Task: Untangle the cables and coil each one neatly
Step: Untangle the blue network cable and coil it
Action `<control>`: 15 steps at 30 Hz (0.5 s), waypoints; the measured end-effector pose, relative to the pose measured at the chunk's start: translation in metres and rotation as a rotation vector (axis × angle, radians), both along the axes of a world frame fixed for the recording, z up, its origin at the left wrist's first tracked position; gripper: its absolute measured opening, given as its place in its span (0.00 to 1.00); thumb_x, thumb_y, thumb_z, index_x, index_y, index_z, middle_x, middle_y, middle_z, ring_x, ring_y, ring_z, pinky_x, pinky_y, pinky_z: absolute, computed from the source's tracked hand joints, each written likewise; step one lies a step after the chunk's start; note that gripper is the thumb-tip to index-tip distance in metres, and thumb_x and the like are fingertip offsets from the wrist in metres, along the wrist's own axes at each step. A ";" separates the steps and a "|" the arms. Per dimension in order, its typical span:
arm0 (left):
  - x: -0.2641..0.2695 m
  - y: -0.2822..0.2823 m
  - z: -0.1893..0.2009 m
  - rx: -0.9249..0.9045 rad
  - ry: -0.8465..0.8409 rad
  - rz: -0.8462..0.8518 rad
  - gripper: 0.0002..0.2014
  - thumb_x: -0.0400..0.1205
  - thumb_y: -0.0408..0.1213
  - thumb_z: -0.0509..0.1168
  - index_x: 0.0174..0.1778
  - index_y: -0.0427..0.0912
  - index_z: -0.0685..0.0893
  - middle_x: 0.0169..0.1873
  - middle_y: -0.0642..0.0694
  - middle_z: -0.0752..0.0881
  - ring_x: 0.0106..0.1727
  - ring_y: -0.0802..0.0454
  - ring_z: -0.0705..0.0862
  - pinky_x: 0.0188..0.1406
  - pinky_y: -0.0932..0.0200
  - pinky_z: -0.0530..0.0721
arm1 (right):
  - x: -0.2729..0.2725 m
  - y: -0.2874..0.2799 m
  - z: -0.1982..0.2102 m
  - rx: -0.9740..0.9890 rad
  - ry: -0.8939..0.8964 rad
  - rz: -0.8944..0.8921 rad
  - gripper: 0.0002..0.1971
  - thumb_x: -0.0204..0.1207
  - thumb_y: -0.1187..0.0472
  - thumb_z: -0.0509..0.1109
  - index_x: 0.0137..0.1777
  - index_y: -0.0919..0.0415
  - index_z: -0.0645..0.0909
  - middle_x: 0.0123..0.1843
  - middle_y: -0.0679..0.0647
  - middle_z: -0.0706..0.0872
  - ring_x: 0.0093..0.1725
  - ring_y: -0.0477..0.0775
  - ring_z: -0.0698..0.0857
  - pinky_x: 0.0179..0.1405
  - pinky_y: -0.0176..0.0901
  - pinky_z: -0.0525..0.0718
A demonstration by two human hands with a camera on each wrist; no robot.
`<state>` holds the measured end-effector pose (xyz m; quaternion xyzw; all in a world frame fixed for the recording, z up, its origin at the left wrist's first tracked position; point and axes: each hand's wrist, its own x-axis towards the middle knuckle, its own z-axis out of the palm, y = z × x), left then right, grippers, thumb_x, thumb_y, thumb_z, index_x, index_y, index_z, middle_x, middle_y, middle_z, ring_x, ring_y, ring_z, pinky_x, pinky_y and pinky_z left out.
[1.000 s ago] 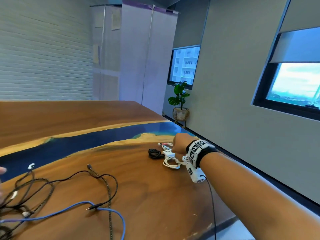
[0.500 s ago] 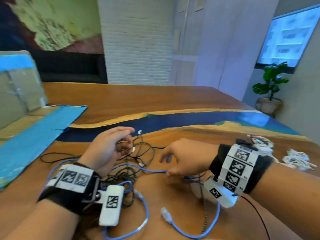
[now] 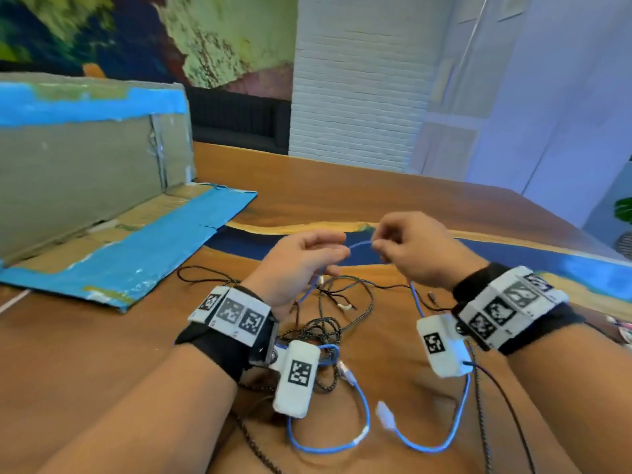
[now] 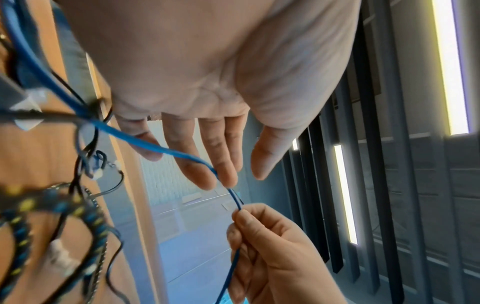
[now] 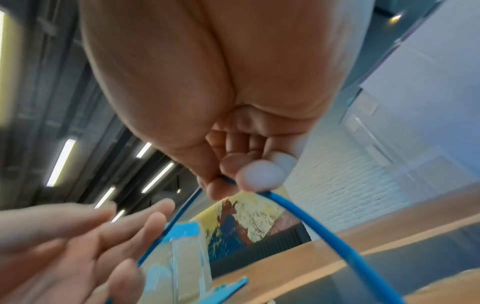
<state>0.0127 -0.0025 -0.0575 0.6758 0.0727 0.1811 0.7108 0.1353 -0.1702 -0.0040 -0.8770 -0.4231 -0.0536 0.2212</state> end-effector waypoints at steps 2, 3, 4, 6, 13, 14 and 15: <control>0.001 0.003 0.002 -0.013 -0.043 0.009 0.19 0.83 0.25 0.71 0.69 0.46 0.84 0.52 0.42 0.89 0.38 0.50 0.87 0.34 0.62 0.82 | 0.008 -0.006 0.000 0.183 0.017 -0.047 0.10 0.85 0.59 0.69 0.42 0.49 0.82 0.34 0.49 0.90 0.29 0.42 0.85 0.34 0.42 0.80; 0.002 0.005 0.001 -0.001 -0.041 0.015 0.22 0.83 0.24 0.71 0.71 0.47 0.83 0.50 0.42 0.87 0.36 0.48 0.85 0.33 0.59 0.81 | 0.011 -0.009 -0.002 0.282 0.021 -0.075 0.10 0.86 0.60 0.69 0.42 0.50 0.82 0.34 0.51 0.89 0.26 0.42 0.84 0.31 0.41 0.81; 0.002 0.005 0.000 0.018 -0.024 0.020 0.23 0.82 0.23 0.71 0.71 0.48 0.83 0.48 0.43 0.84 0.35 0.48 0.83 0.32 0.58 0.80 | 0.015 -0.011 -0.003 0.404 0.038 -0.105 0.10 0.86 0.62 0.68 0.42 0.51 0.82 0.34 0.52 0.89 0.23 0.42 0.83 0.27 0.41 0.81; 0.002 0.008 -0.001 0.087 0.033 0.010 0.18 0.83 0.26 0.71 0.68 0.45 0.86 0.43 0.44 0.83 0.30 0.51 0.80 0.30 0.61 0.79 | 0.020 -0.018 -0.002 0.636 0.092 -0.147 0.09 0.85 0.64 0.68 0.43 0.54 0.83 0.33 0.52 0.89 0.20 0.45 0.82 0.22 0.43 0.83; -0.002 0.012 0.000 0.176 0.011 0.021 0.11 0.89 0.34 0.65 0.52 0.34 0.93 0.33 0.44 0.85 0.35 0.52 0.83 0.31 0.68 0.79 | 0.026 -0.036 -0.035 0.864 0.277 -0.176 0.06 0.84 0.65 0.72 0.51 0.55 0.89 0.42 0.53 0.93 0.38 0.53 0.92 0.52 0.65 0.93; -0.002 0.012 -0.001 0.176 -0.004 0.051 0.11 0.89 0.35 0.65 0.53 0.37 0.93 0.34 0.45 0.87 0.37 0.52 0.84 0.32 0.68 0.79 | 0.023 -0.036 -0.041 0.863 0.312 -0.159 0.06 0.83 0.65 0.73 0.52 0.54 0.90 0.46 0.54 0.94 0.44 0.54 0.94 0.57 0.62 0.92; 0.000 0.011 -0.002 0.180 -0.008 0.076 0.11 0.89 0.37 0.65 0.54 0.39 0.93 0.35 0.46 0.87 0.38 0.53 0.84 0.33 0.68 0.79 | 0.020 -0.035 -0.045 0.858 0.320 -0.141 0.07 0.82 0.65 0.75 0.53 0.52 0.90 0.49 0.53 0.94 0.49 0.54 0.94 0.60 0.59 0.91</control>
